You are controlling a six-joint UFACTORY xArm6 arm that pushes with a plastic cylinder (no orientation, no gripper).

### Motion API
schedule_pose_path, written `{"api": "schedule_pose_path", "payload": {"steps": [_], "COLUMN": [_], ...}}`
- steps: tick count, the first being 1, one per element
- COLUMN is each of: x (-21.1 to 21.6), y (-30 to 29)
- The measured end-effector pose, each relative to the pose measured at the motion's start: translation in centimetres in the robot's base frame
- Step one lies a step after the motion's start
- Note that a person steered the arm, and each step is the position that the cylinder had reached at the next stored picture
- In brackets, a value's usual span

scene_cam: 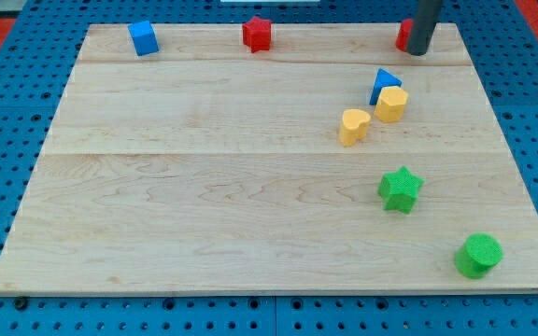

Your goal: Adjust the red circle to the top left of the board

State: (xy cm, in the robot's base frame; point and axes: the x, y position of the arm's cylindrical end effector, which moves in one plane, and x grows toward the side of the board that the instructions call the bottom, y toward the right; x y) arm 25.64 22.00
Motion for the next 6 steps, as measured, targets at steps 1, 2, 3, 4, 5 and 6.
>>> {"api": "schedule_pose_path", "payload": {"steps": [1, 2, 3, 4, 5, 6], "x": [0.3, -2.1, -4.3, -4.9, -5.8, -2.0], "y": [2.4, 3.8, 3.8, 1.6, -1.4, 3.0]}}
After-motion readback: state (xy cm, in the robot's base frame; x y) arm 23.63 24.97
